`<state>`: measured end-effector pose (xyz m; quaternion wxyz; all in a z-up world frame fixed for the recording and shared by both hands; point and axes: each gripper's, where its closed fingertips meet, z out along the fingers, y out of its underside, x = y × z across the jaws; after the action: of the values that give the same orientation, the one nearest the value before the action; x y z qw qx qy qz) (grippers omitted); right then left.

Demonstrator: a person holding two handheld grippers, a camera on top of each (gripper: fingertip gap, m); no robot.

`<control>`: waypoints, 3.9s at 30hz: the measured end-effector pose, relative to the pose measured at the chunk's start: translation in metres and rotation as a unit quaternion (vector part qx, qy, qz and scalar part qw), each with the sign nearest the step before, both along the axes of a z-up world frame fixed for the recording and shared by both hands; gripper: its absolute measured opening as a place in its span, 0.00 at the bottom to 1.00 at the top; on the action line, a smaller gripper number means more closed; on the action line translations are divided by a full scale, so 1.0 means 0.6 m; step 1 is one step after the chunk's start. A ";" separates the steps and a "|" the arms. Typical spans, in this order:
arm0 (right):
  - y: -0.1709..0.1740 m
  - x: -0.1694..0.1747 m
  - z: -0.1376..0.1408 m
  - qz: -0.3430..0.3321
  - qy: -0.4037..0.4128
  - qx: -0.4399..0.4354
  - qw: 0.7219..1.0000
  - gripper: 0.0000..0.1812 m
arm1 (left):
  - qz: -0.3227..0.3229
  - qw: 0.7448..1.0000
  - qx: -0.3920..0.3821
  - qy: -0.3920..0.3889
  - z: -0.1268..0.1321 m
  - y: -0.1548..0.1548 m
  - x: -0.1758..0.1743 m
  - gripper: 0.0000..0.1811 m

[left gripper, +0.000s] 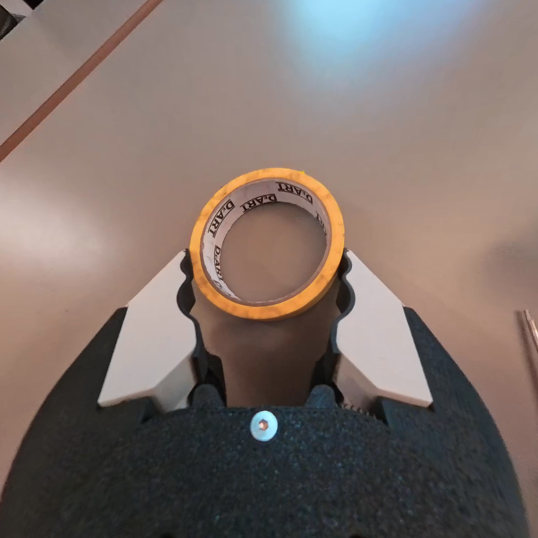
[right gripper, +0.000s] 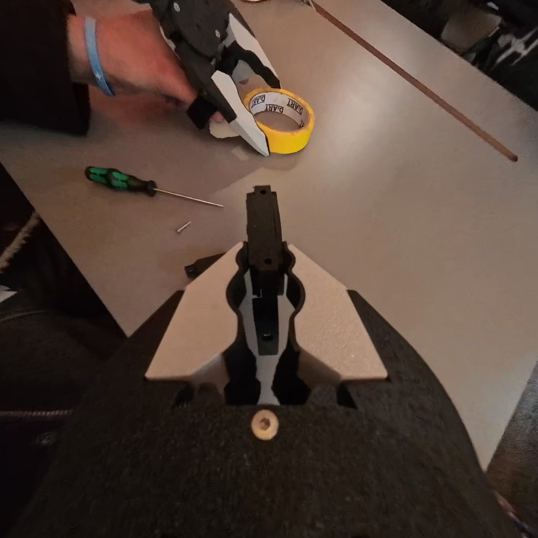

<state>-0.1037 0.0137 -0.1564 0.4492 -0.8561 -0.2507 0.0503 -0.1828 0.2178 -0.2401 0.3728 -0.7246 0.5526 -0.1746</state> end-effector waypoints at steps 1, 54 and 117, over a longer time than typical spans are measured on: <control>0.008 -0.003 0.000 0.010 -0.007 0.004 1.000 0.12 | -0.003 1.000 0.002 -0.006 0.000 -0.003 0.001 0.56; -0.047 -0.061 -0.078 0.197 0.072 -0.047 0.977 0.38 | -0.109 0.978 -0.082 -0.155 0.170 -0.282 -0.110 0.12; 0.078 -0.220 -0.014 -0.020 -0.212 -0.383 0.899 0.21 | -0.027 0.980 -0.011 -0.196 0.092 -0.250 -0.088 0.12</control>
<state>-0.2355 0.0606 -0.1650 0.0240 -0.9572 -0.2842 -0.0488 -0.2358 0.0675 -0.1849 0.4608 -0.6654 0.4860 -0.3297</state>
